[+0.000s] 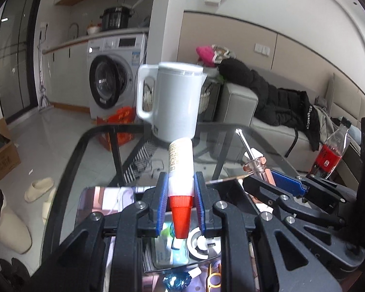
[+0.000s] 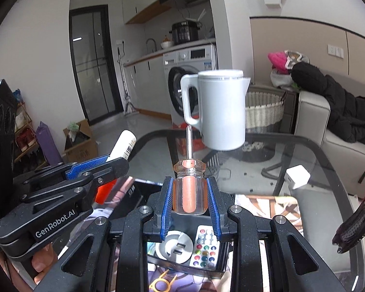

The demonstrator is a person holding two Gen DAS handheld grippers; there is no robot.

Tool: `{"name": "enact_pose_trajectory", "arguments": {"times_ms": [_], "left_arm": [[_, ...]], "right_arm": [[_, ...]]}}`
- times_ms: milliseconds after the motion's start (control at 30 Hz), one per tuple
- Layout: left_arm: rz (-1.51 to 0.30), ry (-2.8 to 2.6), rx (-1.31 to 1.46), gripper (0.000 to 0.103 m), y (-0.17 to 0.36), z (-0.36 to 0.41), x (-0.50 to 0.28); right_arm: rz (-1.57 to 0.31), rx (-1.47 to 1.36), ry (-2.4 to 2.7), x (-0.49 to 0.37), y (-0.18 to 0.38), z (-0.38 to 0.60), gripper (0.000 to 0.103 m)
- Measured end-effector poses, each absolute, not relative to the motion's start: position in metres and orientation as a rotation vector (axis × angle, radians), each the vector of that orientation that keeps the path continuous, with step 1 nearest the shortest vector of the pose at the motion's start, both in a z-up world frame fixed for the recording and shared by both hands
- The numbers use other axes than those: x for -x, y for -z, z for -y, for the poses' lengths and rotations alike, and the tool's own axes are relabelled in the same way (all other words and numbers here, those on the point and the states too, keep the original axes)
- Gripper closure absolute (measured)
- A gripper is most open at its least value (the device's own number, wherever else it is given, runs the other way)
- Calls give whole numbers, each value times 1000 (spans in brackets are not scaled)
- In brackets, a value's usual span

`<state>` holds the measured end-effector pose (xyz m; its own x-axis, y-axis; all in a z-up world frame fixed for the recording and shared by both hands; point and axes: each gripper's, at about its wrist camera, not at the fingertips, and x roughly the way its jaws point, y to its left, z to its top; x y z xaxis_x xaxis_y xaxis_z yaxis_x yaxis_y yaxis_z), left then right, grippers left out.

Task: Organize rigid objects
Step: 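Open left tool to drop the glue tube into the box while right tool releases the screwdriver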

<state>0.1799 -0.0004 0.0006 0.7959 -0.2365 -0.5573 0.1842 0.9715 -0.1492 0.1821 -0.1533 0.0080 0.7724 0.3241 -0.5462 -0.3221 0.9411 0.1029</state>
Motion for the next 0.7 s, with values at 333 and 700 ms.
{"name": "enact_pose_trajectory", "arguments": {"times_ms": [333,700], "left_arm": [[-835,211,40,84,38,12,-206],[-979,215,-9,84,64,24,-217]], "right_arm": [[-821,16,-379,-208,31,144,77],[-978,36,-371,-218,67,142,77]]}}
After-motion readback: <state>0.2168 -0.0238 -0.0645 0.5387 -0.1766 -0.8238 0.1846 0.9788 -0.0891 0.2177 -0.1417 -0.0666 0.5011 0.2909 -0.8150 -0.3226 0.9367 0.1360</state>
